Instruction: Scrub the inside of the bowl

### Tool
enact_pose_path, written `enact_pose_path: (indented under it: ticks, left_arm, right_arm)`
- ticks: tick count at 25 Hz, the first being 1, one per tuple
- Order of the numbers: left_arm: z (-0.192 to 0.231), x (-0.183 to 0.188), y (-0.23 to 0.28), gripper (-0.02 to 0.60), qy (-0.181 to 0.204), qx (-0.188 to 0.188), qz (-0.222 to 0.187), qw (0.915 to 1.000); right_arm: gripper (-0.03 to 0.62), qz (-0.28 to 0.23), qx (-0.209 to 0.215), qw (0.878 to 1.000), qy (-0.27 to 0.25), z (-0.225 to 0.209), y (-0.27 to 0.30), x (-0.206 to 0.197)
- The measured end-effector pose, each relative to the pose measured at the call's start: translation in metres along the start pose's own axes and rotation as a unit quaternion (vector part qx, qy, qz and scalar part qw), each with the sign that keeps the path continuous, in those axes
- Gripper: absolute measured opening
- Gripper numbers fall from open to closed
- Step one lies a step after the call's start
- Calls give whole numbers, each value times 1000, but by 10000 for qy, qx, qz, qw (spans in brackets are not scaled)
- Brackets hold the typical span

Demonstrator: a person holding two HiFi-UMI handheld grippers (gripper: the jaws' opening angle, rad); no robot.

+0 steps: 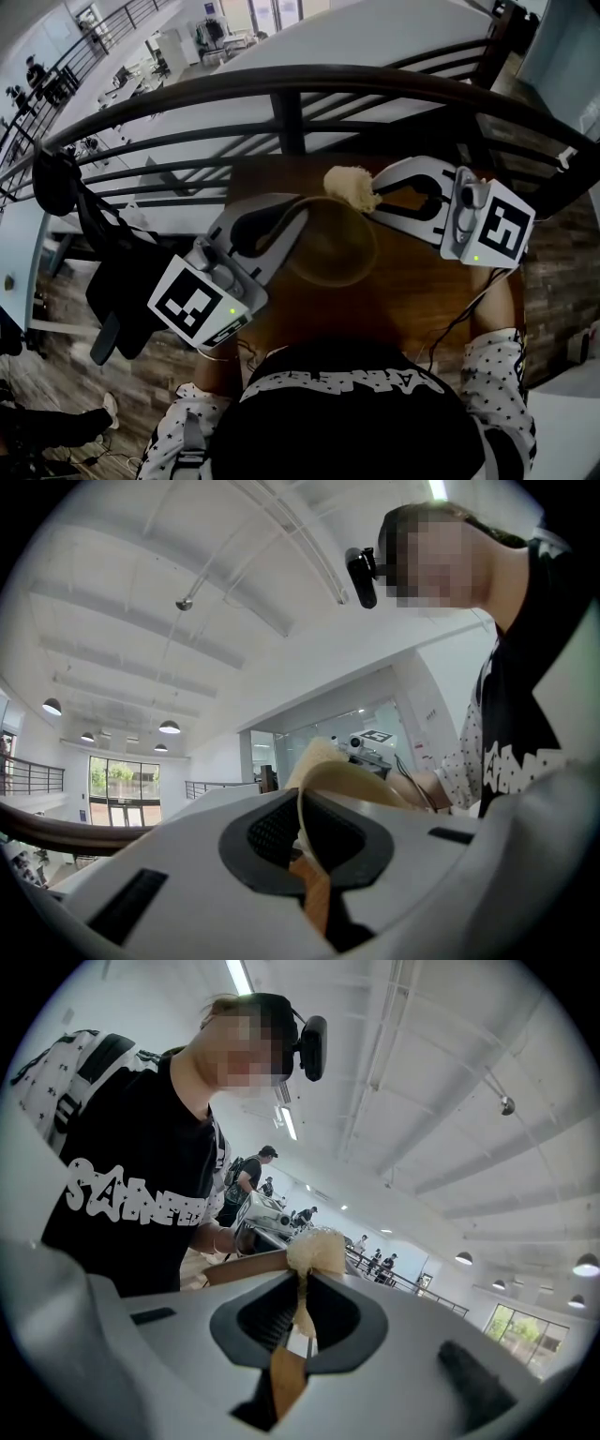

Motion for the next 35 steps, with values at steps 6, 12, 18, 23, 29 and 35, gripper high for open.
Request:
enact_pose_path:
  ticks: [6,12,18,23,29,35]
  left_arm:
    - [8,-1,-4,21,-134,222,-15,9997]
    - [14,0,-9,21,-252,465,-6,9986]
    - [24,-3,-14,23,-382,701,5,9968]
    - [33,-2,-20,23,-492,958,-63,9942]
    - [42,-2,-26,23,-644,1180,-123,9909]
    - [47,-1,-29,23,-783,1335,-186,9878]
  right_arm:
    - [43,2,-64,10000,46,2,-4,-2]
    - [43,-19,-55,9999,109,6,-5,-4]
    - [43,-33,-8,9998,195,10,0,-8]
    - [43,-57,70,9997,218,15,4,-9]
    - [43,-83,184,9994,267,21,11,-11]
    - [43,-197,278,9988,354,28,17,-11]
Point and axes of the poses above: the fingertips, and each gripper's own axes: y forward along the fingers, z to its left, x out of its top, the point moved 4 cm from there along -y, backward along the fingers, and after that the axes turned 14 degrees about z, right-handed, at the moved point
